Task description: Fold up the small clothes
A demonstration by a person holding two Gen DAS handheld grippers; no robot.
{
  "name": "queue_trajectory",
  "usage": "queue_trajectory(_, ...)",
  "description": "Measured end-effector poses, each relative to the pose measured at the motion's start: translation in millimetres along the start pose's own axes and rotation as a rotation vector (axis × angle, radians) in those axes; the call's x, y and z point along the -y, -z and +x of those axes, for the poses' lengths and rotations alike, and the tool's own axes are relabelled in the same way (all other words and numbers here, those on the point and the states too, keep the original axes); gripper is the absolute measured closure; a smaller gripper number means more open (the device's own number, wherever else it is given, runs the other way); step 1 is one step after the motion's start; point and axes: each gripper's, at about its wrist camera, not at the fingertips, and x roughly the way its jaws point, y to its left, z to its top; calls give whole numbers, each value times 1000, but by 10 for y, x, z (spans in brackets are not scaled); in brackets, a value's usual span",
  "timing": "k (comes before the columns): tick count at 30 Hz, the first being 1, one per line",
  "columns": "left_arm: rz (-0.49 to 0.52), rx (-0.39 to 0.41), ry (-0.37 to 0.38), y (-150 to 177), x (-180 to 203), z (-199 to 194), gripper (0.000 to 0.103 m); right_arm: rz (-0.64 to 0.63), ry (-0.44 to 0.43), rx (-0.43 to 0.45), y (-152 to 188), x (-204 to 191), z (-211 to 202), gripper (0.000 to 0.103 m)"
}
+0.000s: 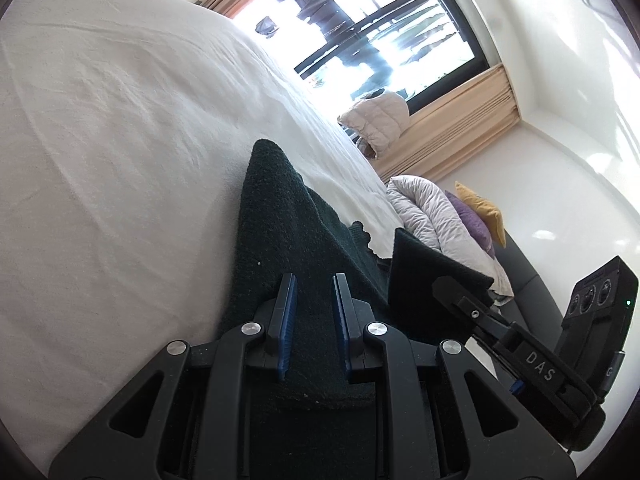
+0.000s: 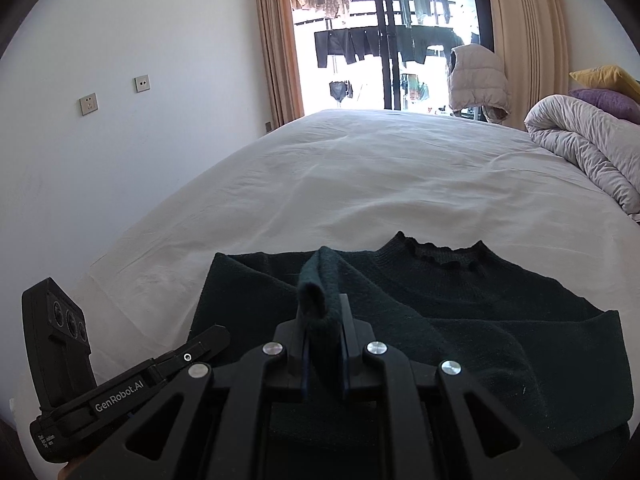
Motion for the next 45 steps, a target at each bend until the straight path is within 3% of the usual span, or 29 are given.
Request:
queue_trajectory(4, -17, 14, 10, 50, -43, -84, 85, -4, -25, -37, 87, -42, 169, 80)
queue_trajectory(5, -25, 17, 14, 51, -59, -100, 85, 0, -44, -71, 121, -47, 238, 72)
queue_trajectory(6, -30, 20, 17, 31, -15, -68, 85, 20, -77, -99, 159, -34, 281, 56)
queue_trajectory(7, -35, 23, 20, 59, -50, -128, 85, 47, -117, -110, 194, -12, 285, 47)
queue_trajectory(8, -39, 26, 22, 63, -63, -145, 85, 69, -143, -110, 221, 17, 254, 45)
queue_trajectory(13, -44, 23, 22, 57, -97, -214, 85, 175, -160, -33, 331, 391, -219, 44)
queue_trajectory(17, -16, 5, -15, 64, -35, -225, 85, 282, -81, 22, 519, 964, -693, 44)
queue_trajectory(20, 110, -25, -140, 99, 277, -240, 85, 464, -61, 52, 777, 1521, -1024, 44)
queue_trajectory(25, 414, -74, -159, 294, 1123, -118, 82, 750, -56, 111, 1275, 2231, -1404, 43)
queue_trajectory(27, 513, -100, -168, 409, 1369, 41, 82, 796, -66, 115, 1336, 2390, -1449, 43)
queue_trajectory(29, 561, -155, -222, 495, 1442, 230, 82, 808, -104, 105, 1293, 2480, -1423, 43)
queue_trajectory(32, 543, -227, -346, 649, 1210, 483, 82, 793, -186, 74, 1157, 2532, -1233, 43)
queue_trajectory(36, 415, -246, -269, 564, 910, 469, 83, 815, -145, -19, 1132, 2696, -856, 44)
queue_trajectory(39, 435, -235, -275, 590, 879, 499, 83, 881, -122, 45, 1214, 2943, -875, 55)
queue_trajectory(41, 444, -225, -277, 603, 872, 479, 83, 969, -122, 112, 1343, 3181, -1001, 57)
queue_trajectory(42, 443, -223, -275, 602, 875, 486, 83, 1007, -102, 129, 1406, 3287, -1074, 58)
queue_trajectory(44, 433, -223, -266, 585, 874, 532, 83, 1053, 41, 135, 1531, 3452, -1279, 52)
queue_trajectory(45, 428, -222, -261, 581, 883, 556, 83, 1086, 67, 158, 1592, 3519, -1392, 52)
